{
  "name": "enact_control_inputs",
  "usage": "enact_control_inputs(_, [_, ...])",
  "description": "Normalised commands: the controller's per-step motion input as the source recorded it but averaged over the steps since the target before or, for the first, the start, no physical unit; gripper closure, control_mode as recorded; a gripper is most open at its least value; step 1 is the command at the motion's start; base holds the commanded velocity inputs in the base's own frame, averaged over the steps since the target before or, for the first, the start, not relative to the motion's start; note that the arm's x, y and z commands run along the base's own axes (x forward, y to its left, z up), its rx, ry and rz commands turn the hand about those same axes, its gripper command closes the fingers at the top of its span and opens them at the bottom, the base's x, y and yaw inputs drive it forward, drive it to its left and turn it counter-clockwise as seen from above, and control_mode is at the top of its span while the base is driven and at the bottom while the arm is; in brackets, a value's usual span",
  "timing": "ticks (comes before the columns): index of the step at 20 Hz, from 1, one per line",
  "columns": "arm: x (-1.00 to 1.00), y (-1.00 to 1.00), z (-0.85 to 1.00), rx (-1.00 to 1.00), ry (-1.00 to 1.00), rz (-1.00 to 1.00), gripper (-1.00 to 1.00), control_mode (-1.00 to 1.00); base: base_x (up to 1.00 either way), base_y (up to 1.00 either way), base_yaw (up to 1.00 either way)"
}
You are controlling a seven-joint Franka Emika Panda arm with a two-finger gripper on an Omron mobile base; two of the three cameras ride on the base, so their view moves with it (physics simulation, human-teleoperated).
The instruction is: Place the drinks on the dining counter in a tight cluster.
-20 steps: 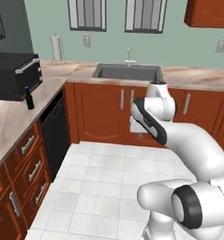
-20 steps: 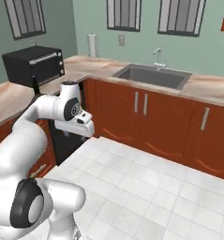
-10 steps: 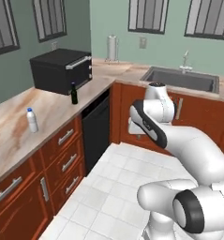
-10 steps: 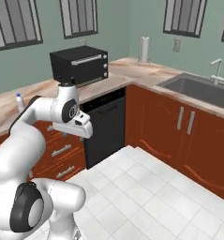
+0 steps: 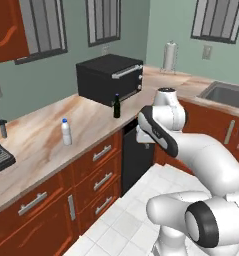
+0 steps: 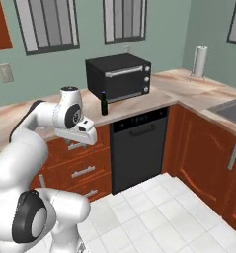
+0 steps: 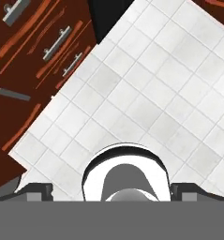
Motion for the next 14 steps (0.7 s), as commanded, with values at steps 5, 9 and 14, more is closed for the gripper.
enact_control_inputs(5, [0.00, 0.00, 0.00, 0.00, 0.00, 0.00, -1.00, 1.00, 0.79, -0.05, 0.34])
enact_control_inputs(9, [0.00, 0.00, 0.00, 0.00, 0.00, 0.00, -1.00, 1.00, 0.66, -0.17, 0.35])
enact_control_inputs(14, [0.00, 0.00, 0.00, 0.00, 0.00, 0.00, -1.00, 1.00, 0.49, -0.29, 0.33])
